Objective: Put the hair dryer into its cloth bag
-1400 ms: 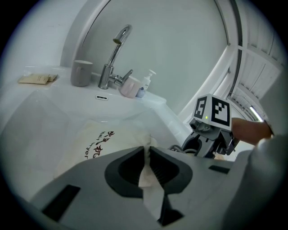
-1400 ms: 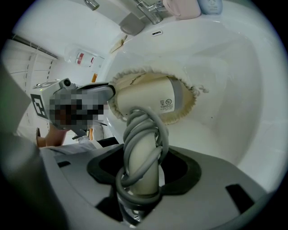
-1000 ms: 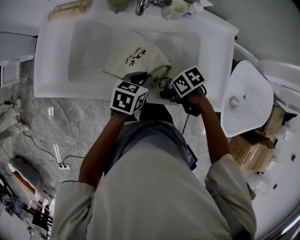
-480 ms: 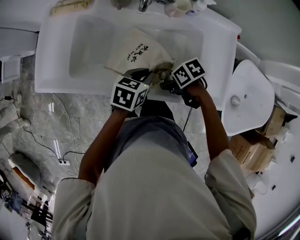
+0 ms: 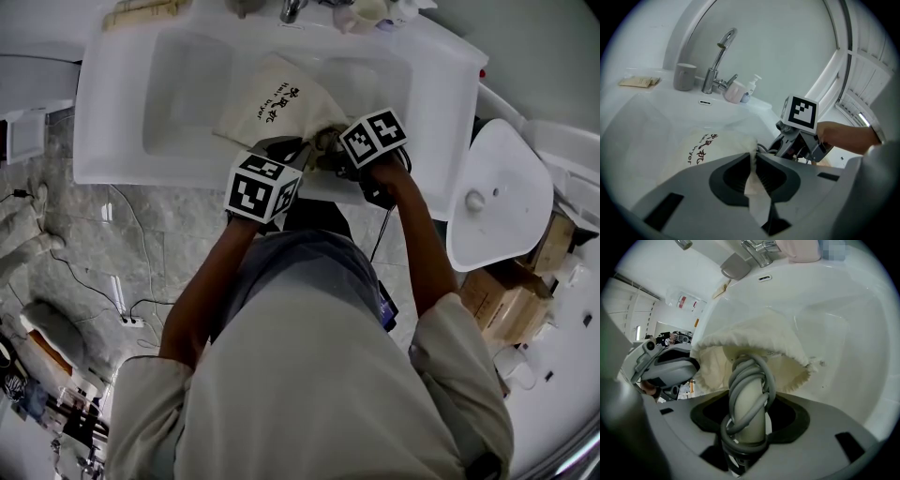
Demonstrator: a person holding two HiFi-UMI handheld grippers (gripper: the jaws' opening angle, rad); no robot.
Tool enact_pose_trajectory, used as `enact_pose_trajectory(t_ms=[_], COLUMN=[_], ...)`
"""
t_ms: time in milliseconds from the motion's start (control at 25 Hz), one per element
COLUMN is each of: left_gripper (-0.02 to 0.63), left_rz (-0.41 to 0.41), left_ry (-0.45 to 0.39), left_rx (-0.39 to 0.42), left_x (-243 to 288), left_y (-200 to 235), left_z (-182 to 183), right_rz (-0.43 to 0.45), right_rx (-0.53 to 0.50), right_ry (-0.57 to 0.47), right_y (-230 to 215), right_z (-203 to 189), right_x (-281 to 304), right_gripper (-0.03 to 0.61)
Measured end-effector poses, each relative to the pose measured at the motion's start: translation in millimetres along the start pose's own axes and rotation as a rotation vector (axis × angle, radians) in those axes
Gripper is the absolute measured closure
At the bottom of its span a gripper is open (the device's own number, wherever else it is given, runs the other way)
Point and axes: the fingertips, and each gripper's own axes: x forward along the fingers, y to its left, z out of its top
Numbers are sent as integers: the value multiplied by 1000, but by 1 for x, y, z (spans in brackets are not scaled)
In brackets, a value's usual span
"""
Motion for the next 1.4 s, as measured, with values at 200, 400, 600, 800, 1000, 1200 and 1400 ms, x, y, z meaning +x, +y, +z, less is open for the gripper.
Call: enact_pose_trajectory(t_ms=[200, 400, 600, 800, 1000, 1200, 1400], left_gripper=[569, 569, 569, 569, 569, 569, 569], left_rz=[2, -6, -13, -22, -35, -46, -56], left_ry=[-6, -9, -8, -8, -7, -12, -19], left_rx=[-7, -11, -14, -19, -24, -32, -42], left_x=[0, 1, 2, 3, 4, 3, 3], left_y=[0, -2, -4, -5, -9, -13, -14], left_z=[2, 3, 4, 5, 4, 5, 8], right_rz=[-10, -24, -40, -57, -76, -84, -95], right_rx=[-7, -5, -13, -28, -34, -32, -32], right_ry=[-15, -37, -63, -80, -89, -106, -130], right_y=[-2, -4, -6, -7, -8, -8, -9], right_z=[6, 12, 18, 24, 31, 37, 47], right_x=[2, 3, 6, 11, 15, 16, 17], right_gripper=[333, 333, 333, 333, 333, 333, 333])
